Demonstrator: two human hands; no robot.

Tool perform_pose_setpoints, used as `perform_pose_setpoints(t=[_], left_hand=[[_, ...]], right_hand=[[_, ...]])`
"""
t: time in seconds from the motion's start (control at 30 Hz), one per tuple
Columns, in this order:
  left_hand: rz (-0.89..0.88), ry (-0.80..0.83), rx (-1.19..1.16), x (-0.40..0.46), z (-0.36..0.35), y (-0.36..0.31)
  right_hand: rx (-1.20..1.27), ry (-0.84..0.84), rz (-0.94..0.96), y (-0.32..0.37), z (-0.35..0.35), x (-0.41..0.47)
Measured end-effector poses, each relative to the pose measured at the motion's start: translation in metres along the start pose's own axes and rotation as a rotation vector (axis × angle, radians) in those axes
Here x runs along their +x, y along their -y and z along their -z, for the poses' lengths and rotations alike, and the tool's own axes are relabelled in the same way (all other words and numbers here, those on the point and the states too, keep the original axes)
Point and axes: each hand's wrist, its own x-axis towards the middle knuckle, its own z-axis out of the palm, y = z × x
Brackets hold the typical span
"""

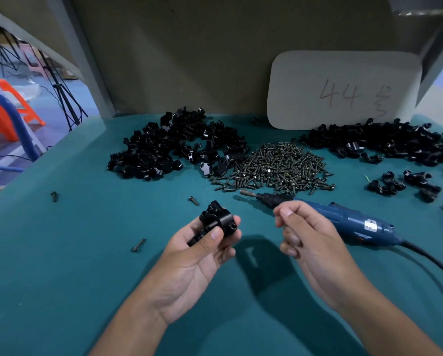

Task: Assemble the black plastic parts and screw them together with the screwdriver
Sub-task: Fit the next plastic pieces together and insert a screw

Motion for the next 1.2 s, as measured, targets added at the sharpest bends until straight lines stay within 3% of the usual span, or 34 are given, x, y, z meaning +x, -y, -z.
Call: perform_pose_setpoints(t=[0.27,0.4,0.47,0.6,0.7,0.77,0.97,1.2], left_hand=[[-0.048,-0.074,0.096,0.002,0.003,0.004],[-0.083,-0.11,0.122,0.003,0.006,0.004],[-0.098,-0.131,0.134,0.004,0.007,0.004],[-0.09,-0.154,0.163,0.004,0.006,0.005],[-0.084,-0.155,0.176,0.002,0.005,0.006],[-0.085,-0.162,0.15,0.002,0.005,0.005],[-0.062,-0.139,0.074,0.004,0.007,0.004],[-0.029,-0.133,0.021,0.004,0.006,0.0]], right_hand=[[-0.109,0.063,0.068,-0.006,0.001,0.001],[-0.288,0.132,0.019,0.001,0.001,0.002],[-0.375,0.085,0.057,0.015,0.005,0.014],[-1.044,-0.071,0.226,0.042,0.027,0.09],[-1.489,-0.017,0.078,0.036,0.043,0.151],[-1.613,0.012,0.0,0.023,0.048,0.172],[-1.65,-0.024,0.21,0.017,0.052,0.18],[-1.233,-0.189,0.28,0.04,0.042,0.146]])
